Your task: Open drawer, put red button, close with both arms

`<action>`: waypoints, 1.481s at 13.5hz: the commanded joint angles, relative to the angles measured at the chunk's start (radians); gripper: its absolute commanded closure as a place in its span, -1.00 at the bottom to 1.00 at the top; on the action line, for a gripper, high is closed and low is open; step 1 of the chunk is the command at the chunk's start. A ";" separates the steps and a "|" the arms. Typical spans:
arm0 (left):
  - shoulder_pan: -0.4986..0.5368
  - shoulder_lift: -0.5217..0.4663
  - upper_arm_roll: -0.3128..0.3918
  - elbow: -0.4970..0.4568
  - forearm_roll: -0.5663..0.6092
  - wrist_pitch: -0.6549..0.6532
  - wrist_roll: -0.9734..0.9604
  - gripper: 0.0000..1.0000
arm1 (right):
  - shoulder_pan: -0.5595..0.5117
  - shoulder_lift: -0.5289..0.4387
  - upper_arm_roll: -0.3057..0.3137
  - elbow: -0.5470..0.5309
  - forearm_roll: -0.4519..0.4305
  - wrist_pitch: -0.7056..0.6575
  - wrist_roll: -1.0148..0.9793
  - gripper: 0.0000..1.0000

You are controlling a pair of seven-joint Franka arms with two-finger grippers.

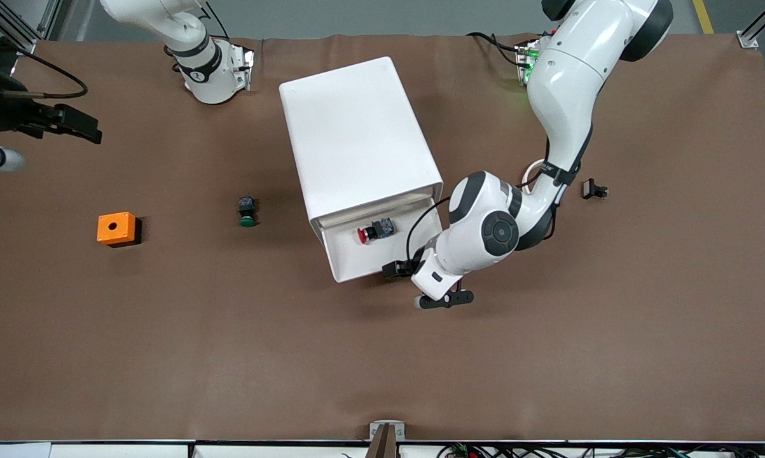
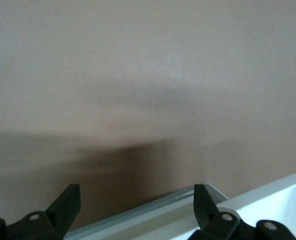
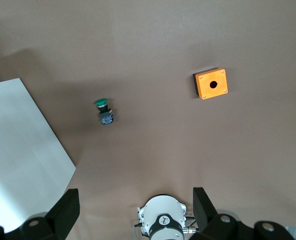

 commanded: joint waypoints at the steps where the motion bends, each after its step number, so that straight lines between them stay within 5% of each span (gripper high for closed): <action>1: -0.005 -0.019 -0.027 -0.004 -0.017 -0.024 -0.032 -1.00 | -0.189 -0.048 0.230 -0.037 -0.039 0.012 0.014 -1.00; 3: -0.007 -0.019 -0.038 -0.004 -0.017 -0.045 -0.046 -1.00 | -0.279 -0.051 0.292 -0.037 -0.037 -0.003 0.014 -1.00; 11: -0.073 -0.016 -0.041 -0.011 -0.019 -0.073 -0.077 -1.00 | -0.381 -0.068 0.339 -0.038 -0.022 0.055 0.006 -1.00; 16: -0.079 -0.017 -0.041 -0.011 -0.017 -0.075 -0.075 -1.00 | -0.378 -0.171 0.333 -0.185 0.021 0.189 0.018 -1.00; 20: -0.048 -0.022 -0.033 -0.003 -0.008 -0.125 -0.072 -1.00 | -0.365 -0.171 0.336 -0.186 0.029 0.184 0.113 -1.00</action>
